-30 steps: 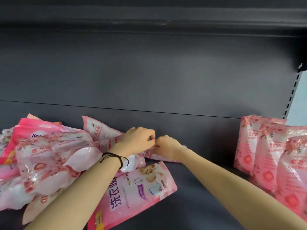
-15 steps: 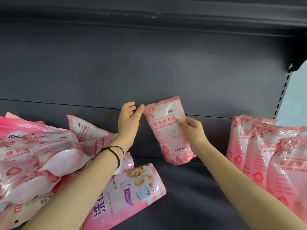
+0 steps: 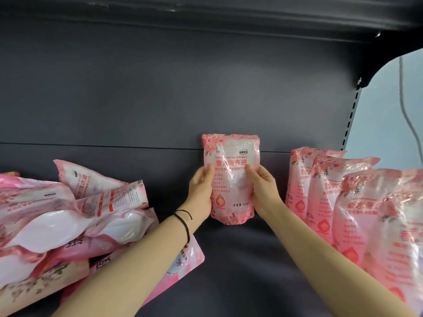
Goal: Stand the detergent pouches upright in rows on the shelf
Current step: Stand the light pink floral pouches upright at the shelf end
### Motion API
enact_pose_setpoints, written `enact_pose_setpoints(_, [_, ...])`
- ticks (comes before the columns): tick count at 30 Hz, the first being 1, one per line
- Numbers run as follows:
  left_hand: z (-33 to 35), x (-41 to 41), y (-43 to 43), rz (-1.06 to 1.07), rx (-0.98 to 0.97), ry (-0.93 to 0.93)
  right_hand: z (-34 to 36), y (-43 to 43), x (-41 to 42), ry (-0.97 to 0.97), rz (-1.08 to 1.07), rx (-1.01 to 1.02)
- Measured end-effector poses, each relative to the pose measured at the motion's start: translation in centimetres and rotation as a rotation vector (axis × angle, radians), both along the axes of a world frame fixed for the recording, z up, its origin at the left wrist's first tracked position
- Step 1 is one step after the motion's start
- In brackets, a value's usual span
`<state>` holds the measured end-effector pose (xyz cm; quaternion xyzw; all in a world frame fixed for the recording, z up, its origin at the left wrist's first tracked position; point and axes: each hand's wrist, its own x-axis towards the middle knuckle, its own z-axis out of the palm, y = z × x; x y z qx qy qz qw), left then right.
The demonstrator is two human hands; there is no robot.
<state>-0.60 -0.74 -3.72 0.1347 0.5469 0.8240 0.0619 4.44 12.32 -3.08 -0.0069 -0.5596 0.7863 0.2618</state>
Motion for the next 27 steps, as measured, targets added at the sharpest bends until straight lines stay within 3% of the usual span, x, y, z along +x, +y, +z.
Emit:
enact_pose_setpoints(5, [-1.0, 0.0, 1.2, 0.047, -0.185, 0.081, -1.3, 0.2, -0.1, -0.155, -0.108, 0.010])
enact_pose_setpoints(11, [-0.3, -0.9, -0.7, -0.170, -0.546, 0.122, -1.1, 0.8, -0.1, -0.206, -0.179, 0.125])
enact_pose_setpoints(15, [-0.6, -0.3, -0.2, -0.144, -0.546, 0.113, -0.6, 1.4, -0.5, -0.279, -0.215, 0.194])
enact_pose_setpoints(17, [-0.7, -0.3, 0.1, -0.122, -0.587, 0.157, 0.2, 2.2, -0.2, -0.378, -0.307, 0.431])
enact_pose_setpoints(19, [-0.8, -0.7, 0.1, -0.120, -0.672, 0.210, 1.5, 3.2, 0.4, -0.503, -0.367, 0.880])
enact_pose_setpoints(22, [-0.1, -1.4, -0.8, -0.092, -0.970, 0.358, 3.9, 3.4, 1.6, -0.756, -0.380, 1.432])
enact_pose_setpoints(27, [3.4, -0.8, -4.4, 0.015, -1.627, 0.885, 5.9, 0.3, 2.7, -0.871, -0.211, 1.844])
